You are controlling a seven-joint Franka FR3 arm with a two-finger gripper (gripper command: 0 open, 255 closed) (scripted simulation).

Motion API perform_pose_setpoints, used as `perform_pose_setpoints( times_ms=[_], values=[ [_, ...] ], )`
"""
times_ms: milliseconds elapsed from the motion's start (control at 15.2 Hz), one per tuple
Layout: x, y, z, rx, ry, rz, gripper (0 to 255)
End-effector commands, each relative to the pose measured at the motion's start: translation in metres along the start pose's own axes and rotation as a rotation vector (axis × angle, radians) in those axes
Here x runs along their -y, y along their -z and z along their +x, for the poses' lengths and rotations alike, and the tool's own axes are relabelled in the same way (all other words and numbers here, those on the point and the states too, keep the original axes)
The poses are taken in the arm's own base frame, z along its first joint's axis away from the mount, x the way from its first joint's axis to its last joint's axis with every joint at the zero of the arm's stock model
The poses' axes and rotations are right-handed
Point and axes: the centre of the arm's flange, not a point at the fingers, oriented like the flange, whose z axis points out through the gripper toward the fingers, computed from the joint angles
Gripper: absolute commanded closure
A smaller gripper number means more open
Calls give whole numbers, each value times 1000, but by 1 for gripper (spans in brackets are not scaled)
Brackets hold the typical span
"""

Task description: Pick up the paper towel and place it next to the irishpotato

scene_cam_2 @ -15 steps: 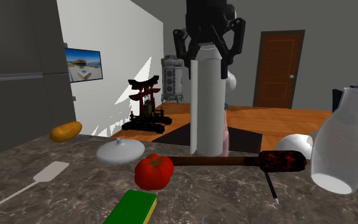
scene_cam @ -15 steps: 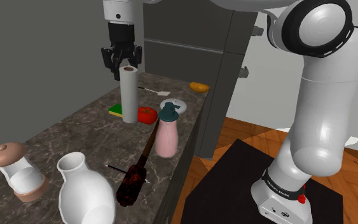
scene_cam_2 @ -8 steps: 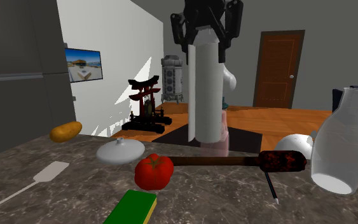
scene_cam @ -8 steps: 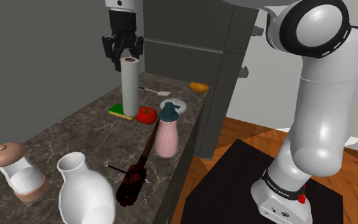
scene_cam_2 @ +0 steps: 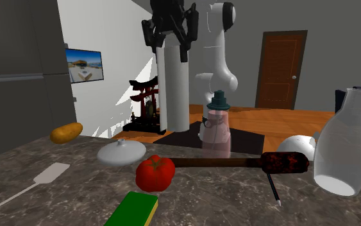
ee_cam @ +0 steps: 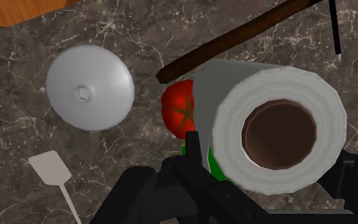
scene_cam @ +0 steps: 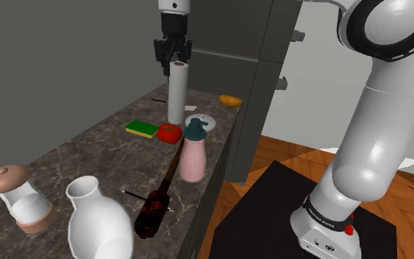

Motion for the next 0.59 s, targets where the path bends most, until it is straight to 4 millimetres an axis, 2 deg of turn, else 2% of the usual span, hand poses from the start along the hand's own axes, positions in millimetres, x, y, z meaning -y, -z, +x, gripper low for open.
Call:
perform_pose_setpoints(
  times_ms=[0, 528],
  values=[
    [-24, 2, -4, 0, 2, 0, 255],
    [-128, 7, -22, 0, 2, 0, 255]
  ],
)
